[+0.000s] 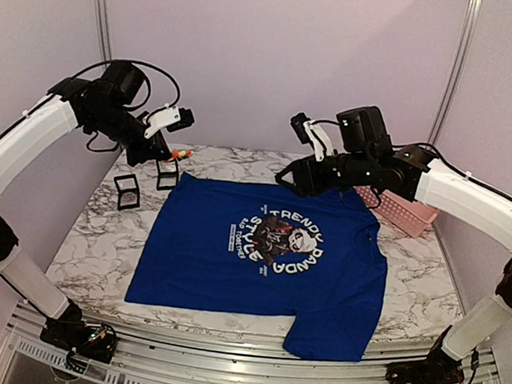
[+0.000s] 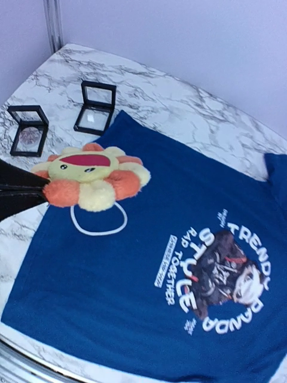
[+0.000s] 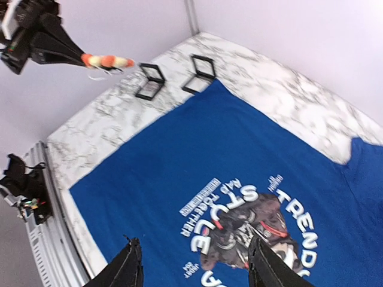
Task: Pin the brooch onto the clothing
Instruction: Pass from the left arm to the right, then pass from the right arm to the left, then pass from the left arm to the right, then pass from the right arm to the left
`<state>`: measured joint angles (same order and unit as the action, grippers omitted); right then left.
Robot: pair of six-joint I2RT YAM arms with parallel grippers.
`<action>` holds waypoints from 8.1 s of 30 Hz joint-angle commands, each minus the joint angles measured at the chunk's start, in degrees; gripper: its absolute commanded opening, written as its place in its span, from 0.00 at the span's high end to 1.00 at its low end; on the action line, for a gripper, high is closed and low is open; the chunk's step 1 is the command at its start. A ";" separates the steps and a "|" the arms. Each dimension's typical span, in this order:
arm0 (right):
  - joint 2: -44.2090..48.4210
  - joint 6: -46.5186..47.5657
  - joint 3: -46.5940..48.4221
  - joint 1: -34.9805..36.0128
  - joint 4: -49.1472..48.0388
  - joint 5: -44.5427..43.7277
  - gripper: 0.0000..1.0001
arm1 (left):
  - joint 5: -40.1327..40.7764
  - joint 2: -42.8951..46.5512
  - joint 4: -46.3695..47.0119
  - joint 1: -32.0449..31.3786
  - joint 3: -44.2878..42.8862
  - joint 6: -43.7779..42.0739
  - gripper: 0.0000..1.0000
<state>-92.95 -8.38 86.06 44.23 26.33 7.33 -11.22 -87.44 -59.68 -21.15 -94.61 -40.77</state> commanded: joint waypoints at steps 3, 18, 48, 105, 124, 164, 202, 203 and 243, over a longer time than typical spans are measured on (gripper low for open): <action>12.09 1.18 -12.40 3.08 -19.63 17.62 0.28 | -13.79 10.65 -9.38 -4.69 1.29 5.72 1.00; 12.82 11.65 -14.72 6.43 -33.95 34.31 0.21 | -24.70 20.29 -8.54 -14.56 -0.21 14.44 1.00; 11.44 22.91 -12.36 6.26 -26.82 42.52 0.66 | -28.37 9.34 10.22 -29.65 -0.69 21.59 1.00; 17.23 -13.93 -21.04 0.30 -63.29 39.50 1.00 | -27.27 4.53 61.06 -30.94 7.94 44.40 0.66; 25.06 6.89 -16.46 0.52 -19.29 30.32 0.02 | -7.00 6.92 27.51 -31.59 4.08 15.74 1.00; 6.75 18.51 -3.62 2.57 -9.90 38.92 0.53 | -0.97 -0.59 0.68 -35.35 -8.49 9.74 1.00; 17.52 -12.23 -17.42 0.10 -47.50 34.48 1.00 | -22.78 12.63 65.57 -28.14 25.58 46.37 0.10; 17.75 -12.37 -17.72 0.15 -48.45 34.57 1.00 | -23.43 12.21 67.61 -28.16 25.76 47.56 0.15; 18.44 9.57 -27.08 -0.71 -28.32 43.55 0.02 | -13.90 7.28 50.28 -31.77 27.08 51.98 1.00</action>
<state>-71.18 -3.16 62.26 43.83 -3.42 43.48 -25.67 -78.87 -10.13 -52.71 -71.37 9.74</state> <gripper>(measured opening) 0.988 0.038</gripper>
